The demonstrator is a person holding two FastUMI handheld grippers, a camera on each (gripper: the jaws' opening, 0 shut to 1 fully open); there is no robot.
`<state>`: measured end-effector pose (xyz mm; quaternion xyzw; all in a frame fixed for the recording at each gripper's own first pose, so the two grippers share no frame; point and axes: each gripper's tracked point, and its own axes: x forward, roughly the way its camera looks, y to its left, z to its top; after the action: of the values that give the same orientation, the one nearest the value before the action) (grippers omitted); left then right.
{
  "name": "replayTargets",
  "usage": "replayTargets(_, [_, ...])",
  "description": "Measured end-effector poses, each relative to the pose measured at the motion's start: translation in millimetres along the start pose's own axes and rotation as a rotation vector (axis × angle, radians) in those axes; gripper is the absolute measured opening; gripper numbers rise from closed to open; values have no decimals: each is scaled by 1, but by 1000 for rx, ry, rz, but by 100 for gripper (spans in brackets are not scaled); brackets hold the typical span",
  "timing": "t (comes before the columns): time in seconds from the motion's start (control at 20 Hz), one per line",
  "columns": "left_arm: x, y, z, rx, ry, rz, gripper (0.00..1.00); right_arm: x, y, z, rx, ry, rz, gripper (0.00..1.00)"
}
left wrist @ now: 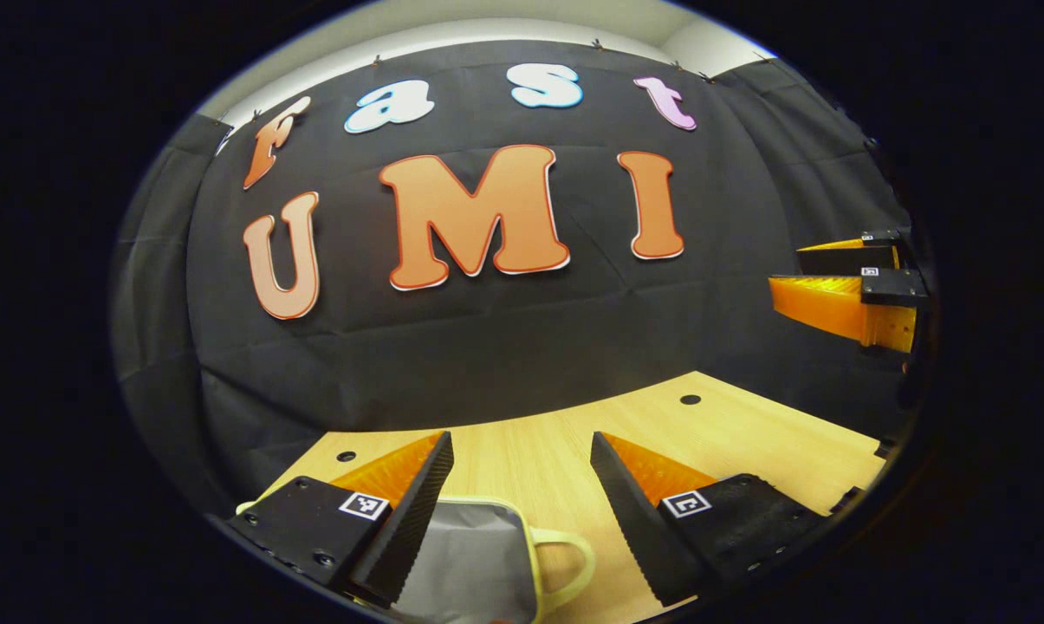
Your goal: First open the suitcase, pack the skin care products into it, and then close the suitcase.
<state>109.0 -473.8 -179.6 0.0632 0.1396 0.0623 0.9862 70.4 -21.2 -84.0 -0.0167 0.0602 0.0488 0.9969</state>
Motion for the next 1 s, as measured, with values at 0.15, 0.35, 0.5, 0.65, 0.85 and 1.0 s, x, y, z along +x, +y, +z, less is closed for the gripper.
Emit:
replayTargets(0.15, [1, -32, -27, 22, 49, -27, 98, -4, -11, -15, -2, 17, 16, 95])
replayTargets(0.35, [2, -78, -67, 44, 122, -100, 99, -10, -24, -30, 0, 39, 28, 95])
replayTargets(0.5, [6, -106, -100, 62, 186, -137, 99, -15, -33, -39, -4, 56, 28, 96])
replayTargets(0.65, [9, -131, -124, 65, 225, -176, 99, -19, -40, -45, 0, 73, 22, 96])
replayTargets(0.85, [26, -152, -158, 53, 287, -201, 98, -22, -52, -55, -26, 97, 12, 95])
replayTargets(1.0, [43, -158, -171, 35, 308, -206, 98, -24, -58, -60, -37, 114, 8, 96])
